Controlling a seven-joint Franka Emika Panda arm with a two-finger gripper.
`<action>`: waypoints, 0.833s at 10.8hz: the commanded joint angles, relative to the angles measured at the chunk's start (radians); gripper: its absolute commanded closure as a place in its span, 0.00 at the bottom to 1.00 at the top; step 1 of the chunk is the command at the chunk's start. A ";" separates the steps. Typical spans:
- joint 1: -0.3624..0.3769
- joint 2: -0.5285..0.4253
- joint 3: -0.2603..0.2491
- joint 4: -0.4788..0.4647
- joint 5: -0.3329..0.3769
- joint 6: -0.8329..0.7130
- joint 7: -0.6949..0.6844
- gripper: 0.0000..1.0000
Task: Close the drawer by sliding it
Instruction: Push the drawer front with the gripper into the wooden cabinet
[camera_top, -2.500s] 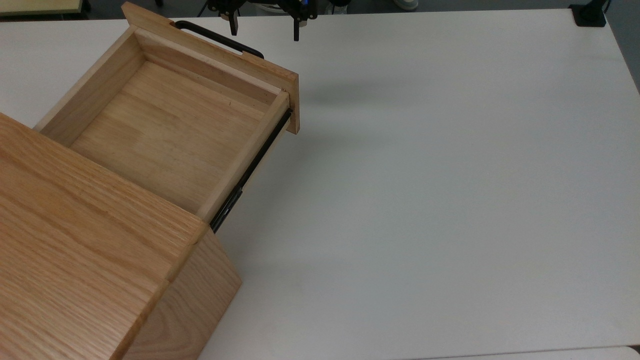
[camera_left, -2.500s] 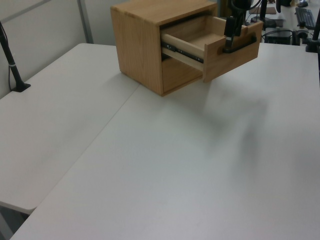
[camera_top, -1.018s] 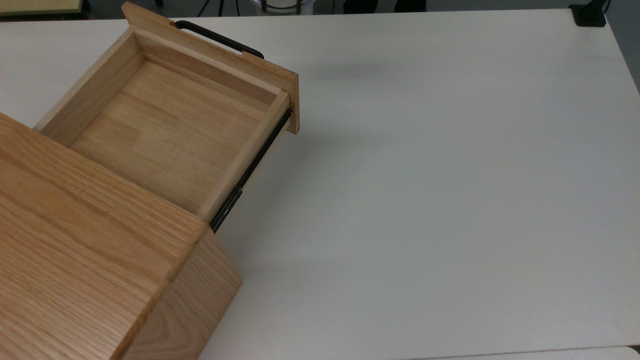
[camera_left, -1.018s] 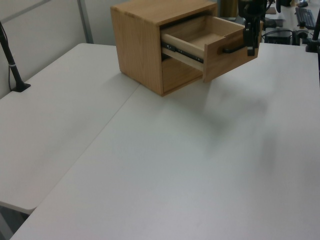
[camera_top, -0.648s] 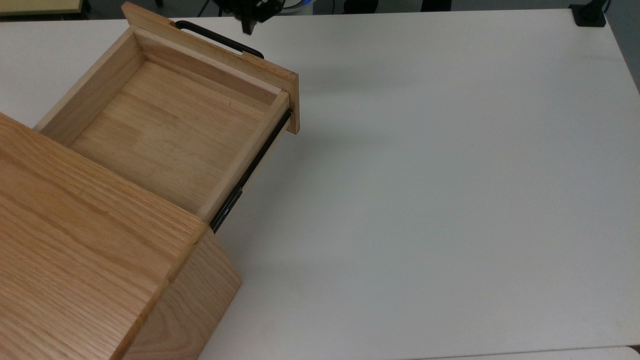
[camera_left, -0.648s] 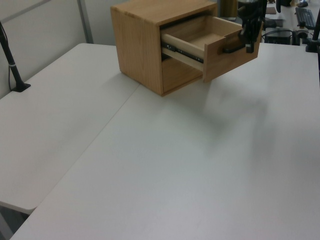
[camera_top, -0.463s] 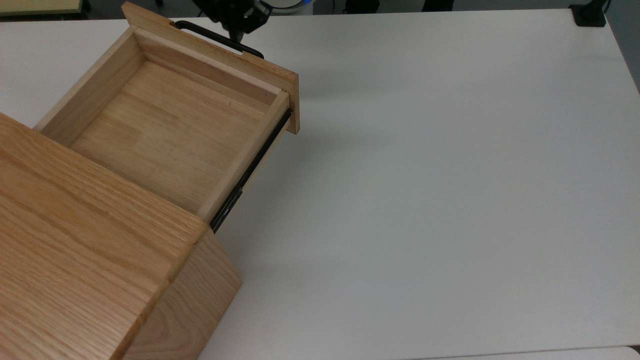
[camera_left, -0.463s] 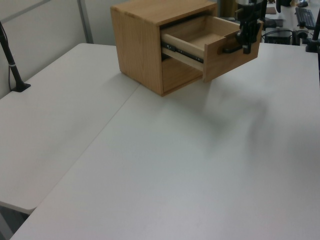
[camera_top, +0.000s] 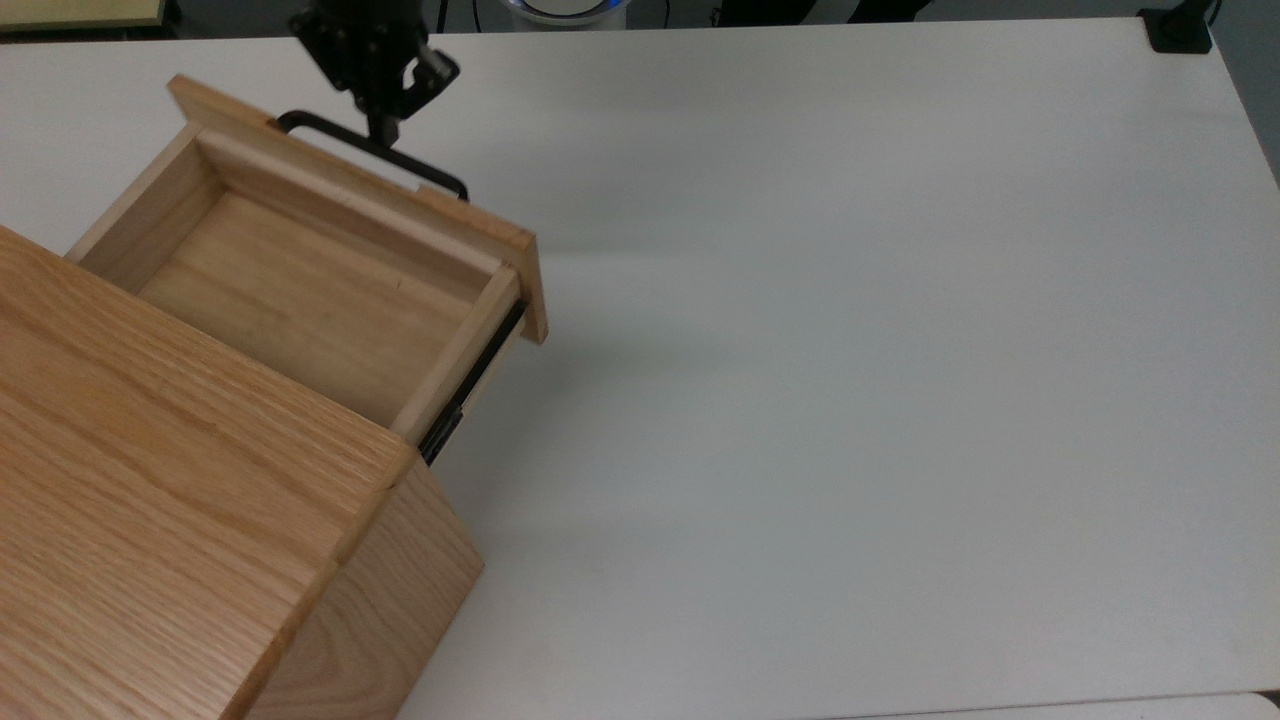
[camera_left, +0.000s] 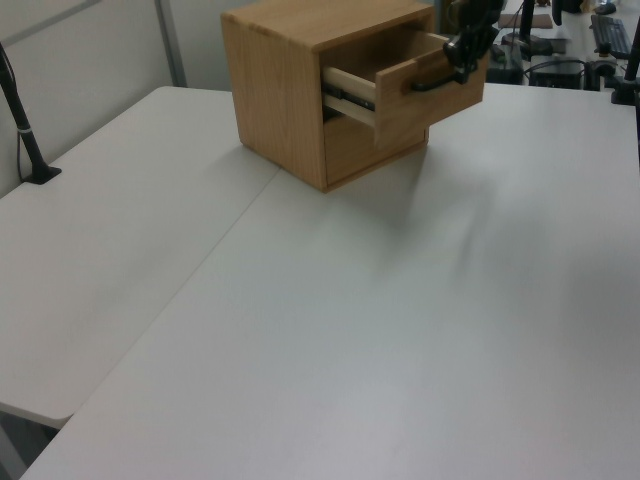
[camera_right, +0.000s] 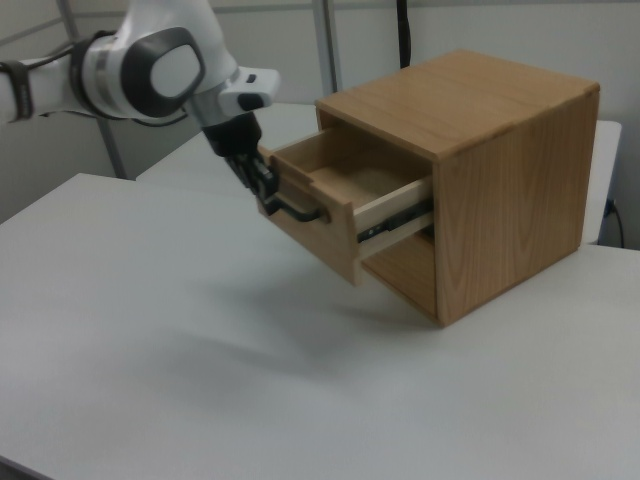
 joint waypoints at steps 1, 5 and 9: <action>0.007 0.217 -0.046 0.225 -0.047 0.013 0.027 1.00; 0.001 0.386 -0.122 0.415 -0.042 0.228 0.157 1.00; -0.004 0.414 -0.155 0.418 -0.051 0.334 0.232 1.00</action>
